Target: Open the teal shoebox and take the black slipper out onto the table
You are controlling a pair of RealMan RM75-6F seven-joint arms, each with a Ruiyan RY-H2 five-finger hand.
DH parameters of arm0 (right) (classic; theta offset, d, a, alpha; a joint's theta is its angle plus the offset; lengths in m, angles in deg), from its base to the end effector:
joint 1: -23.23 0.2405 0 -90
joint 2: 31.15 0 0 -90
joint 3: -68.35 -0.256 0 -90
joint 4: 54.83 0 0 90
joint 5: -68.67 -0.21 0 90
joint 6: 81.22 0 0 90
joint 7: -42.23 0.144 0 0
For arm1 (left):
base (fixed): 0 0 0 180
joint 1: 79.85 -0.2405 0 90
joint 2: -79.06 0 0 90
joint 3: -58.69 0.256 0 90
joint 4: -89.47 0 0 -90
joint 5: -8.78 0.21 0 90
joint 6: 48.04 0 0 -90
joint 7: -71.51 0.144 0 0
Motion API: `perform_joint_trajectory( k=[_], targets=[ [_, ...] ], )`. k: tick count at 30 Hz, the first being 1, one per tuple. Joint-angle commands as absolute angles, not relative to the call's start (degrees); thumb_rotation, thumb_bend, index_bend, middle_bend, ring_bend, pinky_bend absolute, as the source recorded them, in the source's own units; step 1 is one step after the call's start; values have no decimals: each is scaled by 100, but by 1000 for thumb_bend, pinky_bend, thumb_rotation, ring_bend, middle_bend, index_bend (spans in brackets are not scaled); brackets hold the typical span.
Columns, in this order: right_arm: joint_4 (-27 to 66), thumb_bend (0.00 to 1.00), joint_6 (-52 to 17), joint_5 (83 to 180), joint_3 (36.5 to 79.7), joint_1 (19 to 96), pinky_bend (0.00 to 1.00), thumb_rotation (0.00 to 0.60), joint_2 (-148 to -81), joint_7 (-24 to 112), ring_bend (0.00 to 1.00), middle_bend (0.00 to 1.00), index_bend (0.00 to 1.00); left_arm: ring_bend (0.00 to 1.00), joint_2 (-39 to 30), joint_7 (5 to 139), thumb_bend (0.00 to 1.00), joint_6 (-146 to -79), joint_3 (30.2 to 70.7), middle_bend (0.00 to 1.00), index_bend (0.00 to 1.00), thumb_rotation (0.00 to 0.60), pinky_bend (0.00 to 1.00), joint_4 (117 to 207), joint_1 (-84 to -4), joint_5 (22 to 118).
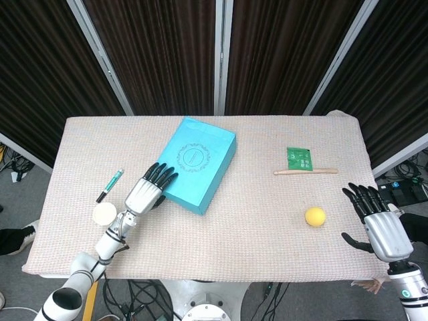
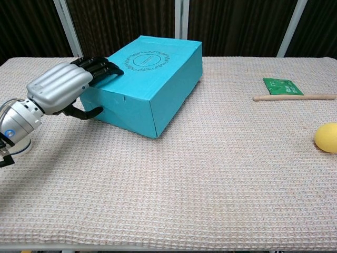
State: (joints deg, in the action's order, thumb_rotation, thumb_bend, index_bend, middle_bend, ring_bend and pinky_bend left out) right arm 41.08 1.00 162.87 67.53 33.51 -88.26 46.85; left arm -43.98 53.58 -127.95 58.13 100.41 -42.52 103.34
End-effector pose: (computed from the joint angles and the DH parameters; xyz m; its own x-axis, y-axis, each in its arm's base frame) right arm -0.2777 -0.1983 0.1720 0.4027 -0.0555 0.9137 -0.8960 -0.2283 0.3810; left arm -0.2136 0.3413 -0.0694 0.4859 -0.1365 0.8633 0.6915 -0.5441 -0.4752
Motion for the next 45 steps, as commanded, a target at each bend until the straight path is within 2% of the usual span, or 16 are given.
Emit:
perform_joint_trajectory(
  k=[1, 6, 16, 30, 37, 45],
  targets=[
    [4112, 84, 97, 16287, 6756, 3348, 15, 600, -8829, 4680, 0, 23, 0, 109, -4393, 5224, 429, -12919, 5828, 157, 157, 600, 142, 10022, -4281, 10302],
    [4142, 85, 117, 16286, 6754, 3333, 15, 600, -8806, 4667, 0, 23, 0, 148, -4409, 4714, 467, -13122, 5699, 203, 169, 600, 171, 10095, -4315, 10132],
    [4200, 85, 124, 16296, 6756, 3320, 15, 600, -8784, 4615, 0, 23, 0, 222, -4538, 3730, 517, -13223, 5366, 311, 266, 600, 220, 10170, -4389, 9713],
    [4311, 84, 109, 16315, 6759, 3316, 14, 600, -8736, 4504, 0, 23, 0, 225, -4532, 2647, 518, -13081, 5130, 325, 266, 600, 220, 10649, -4547, 9372],
    [4357, 84, 114, 16335, 6757, 3316, 15, 600, -8708, 4475, 0, 23, 0, 225, -4076, 1748, 516, -12478, 4675, 324, 252, 600, 214, 11995, -4480, 8923],
    [4321, 83, 161, 16364, 6771, 3285, 15, 600, -8699, 4541, 0, 23, 0, 225, -2594, 1247, 515, -11004, 4247, 340, 247, 600, 202, 14920, -4637, 8156]
  ],
)
